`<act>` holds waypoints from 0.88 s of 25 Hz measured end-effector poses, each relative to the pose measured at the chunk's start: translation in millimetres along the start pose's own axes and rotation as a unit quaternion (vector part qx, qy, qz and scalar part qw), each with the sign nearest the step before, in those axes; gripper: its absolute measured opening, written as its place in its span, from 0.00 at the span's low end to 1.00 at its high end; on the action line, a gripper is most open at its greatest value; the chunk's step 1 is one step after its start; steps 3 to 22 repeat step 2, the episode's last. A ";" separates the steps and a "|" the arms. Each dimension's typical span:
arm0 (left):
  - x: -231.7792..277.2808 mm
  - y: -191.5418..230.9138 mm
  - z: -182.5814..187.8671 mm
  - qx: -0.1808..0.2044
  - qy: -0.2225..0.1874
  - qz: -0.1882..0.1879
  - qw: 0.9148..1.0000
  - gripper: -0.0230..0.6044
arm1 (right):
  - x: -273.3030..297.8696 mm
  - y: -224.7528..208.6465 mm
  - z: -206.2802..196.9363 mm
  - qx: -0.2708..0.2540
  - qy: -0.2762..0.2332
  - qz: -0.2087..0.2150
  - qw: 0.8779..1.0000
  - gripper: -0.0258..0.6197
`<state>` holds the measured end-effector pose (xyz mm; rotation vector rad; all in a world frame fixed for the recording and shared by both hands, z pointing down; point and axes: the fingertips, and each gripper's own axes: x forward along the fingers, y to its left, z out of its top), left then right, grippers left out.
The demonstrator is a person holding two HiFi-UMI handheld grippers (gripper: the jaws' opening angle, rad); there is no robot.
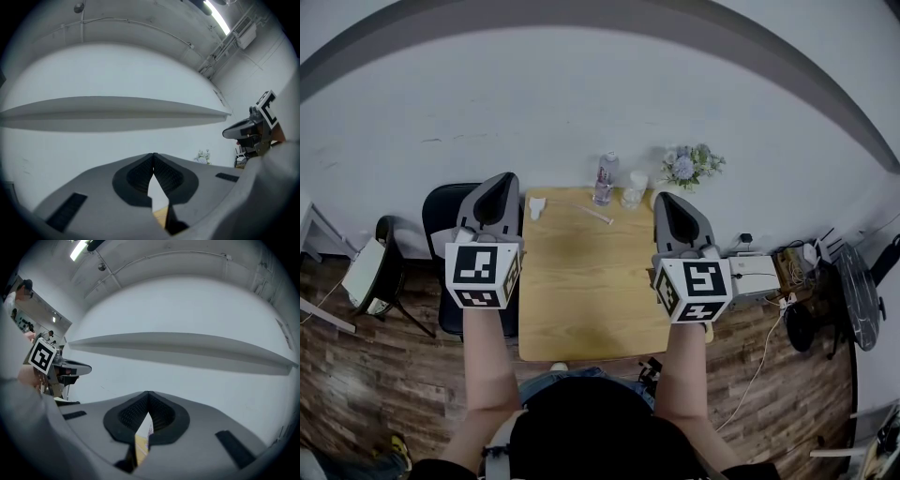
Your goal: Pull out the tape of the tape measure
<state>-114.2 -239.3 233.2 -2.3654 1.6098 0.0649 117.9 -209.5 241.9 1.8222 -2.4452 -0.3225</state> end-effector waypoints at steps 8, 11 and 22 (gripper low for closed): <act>0.3 0.0 -0.2 0.001 0.000 -0.002 1.000 0.06 | -0.3 -0.8 0.0 0.003 0.000 -0.001 1.000 0.06; 0.3 0.0 -0.2 0.001 0.000 -0.002 1.000 0.06 | -0.3 -0.8 0.0 0.003 0.000 -0.001 1.000 0.06; 0.3 0.0 -0.2 0.001 0.000 -0.002 1.000 0.06 | -0.3 -0.8 0.0 0.003 0.000 -0.001 1.000 0.06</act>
